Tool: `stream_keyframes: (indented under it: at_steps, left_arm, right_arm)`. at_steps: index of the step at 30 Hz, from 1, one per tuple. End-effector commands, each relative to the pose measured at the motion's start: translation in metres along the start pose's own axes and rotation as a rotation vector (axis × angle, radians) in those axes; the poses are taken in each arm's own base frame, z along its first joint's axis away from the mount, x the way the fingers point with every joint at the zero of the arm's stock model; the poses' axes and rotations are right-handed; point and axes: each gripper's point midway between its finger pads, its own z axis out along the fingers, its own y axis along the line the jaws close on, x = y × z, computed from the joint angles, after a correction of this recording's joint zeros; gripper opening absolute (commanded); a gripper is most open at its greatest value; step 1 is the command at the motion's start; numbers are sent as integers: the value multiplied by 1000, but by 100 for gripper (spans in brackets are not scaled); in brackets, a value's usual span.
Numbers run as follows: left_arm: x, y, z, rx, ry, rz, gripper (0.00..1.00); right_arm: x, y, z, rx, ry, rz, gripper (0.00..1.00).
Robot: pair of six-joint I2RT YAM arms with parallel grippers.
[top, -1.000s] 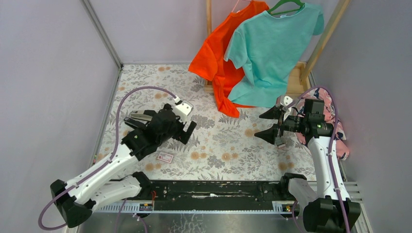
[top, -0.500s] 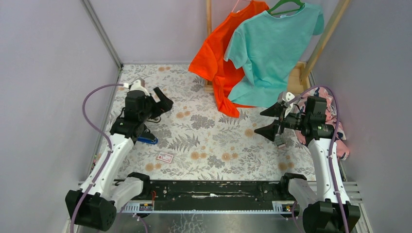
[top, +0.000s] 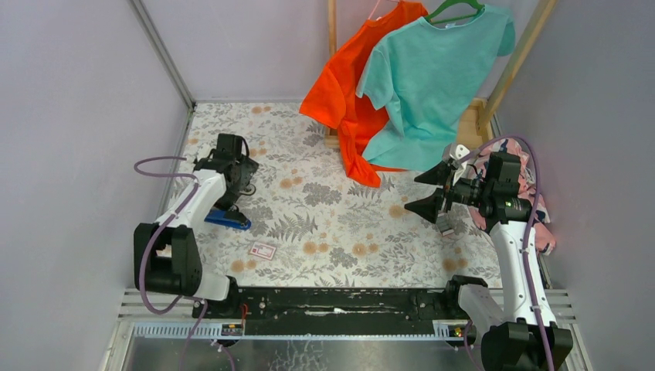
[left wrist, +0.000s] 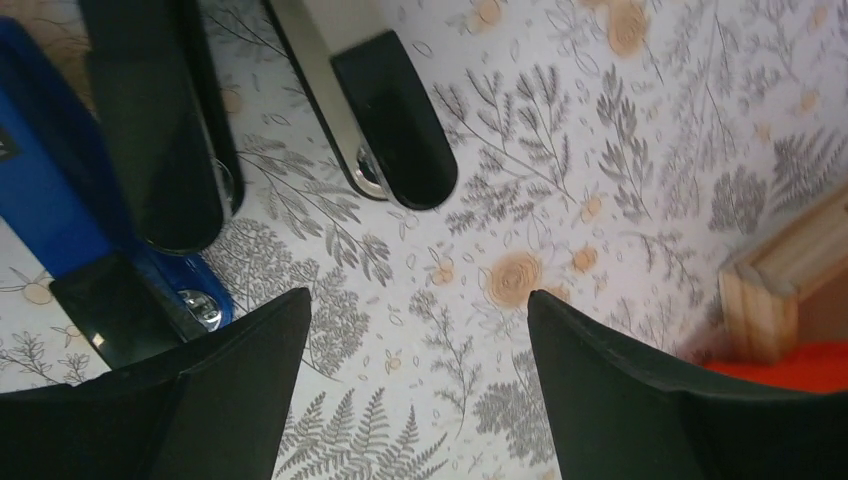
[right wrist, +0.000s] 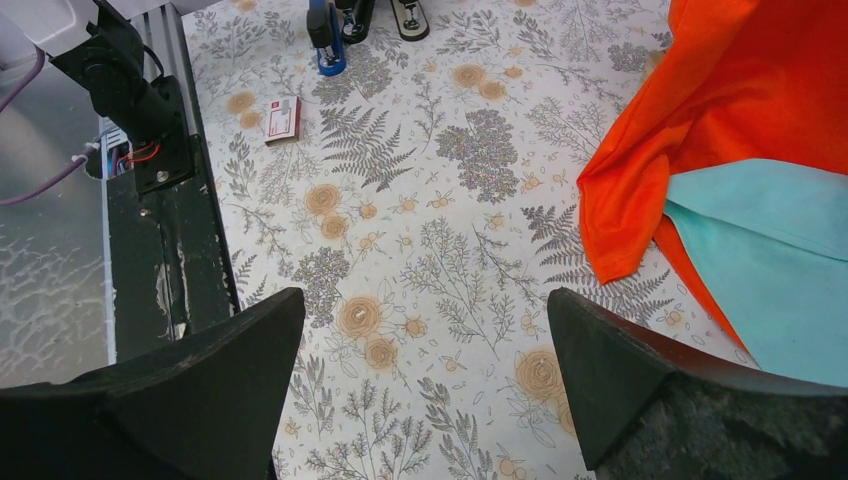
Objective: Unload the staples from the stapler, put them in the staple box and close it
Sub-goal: Move the stapler to the center of the board.
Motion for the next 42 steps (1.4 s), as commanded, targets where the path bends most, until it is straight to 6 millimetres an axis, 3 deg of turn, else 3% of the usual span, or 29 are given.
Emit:
stream_keyframes:
  at_steps: [1,7,16,21,27,33,36,38,42]
  left_arm:
    - [-28,11,2,-96,-116,-86,86]
    - [-35,22,29,-165,-97,-136,79]
    - [-46,8,46,-177,-96,-160,77]
    - [-42,12,58,-223,-70,-163,75]
    - [-35,19,65,-263,-41,-155,66]
    - [-32,21,71,-295,-18,-148,49]
    - [-29,19,72,-304,11,-139,31]
    - [-26,14,69,-291,41,-123,21]
    - [-10,-5,63,-191,141,-82,12]
  right_arm:
    - [-3,-4,0,13,-6,-12,99]
    - [-1,-5,0,14,-2,-3,99]
    - [0,-5,0,13,-2,-6,99]
    - [0,-5,0,12,-2,-3,99]
    - [1,-5,0,12,0,-2,99]
    - [1,-5,0,14,1,-5,99]
    - [1,-5,0,15,0,-7,99]
    - [1,-5,0,15,0,-11,99]
    - [3,-6,1,9,1,-1,99]
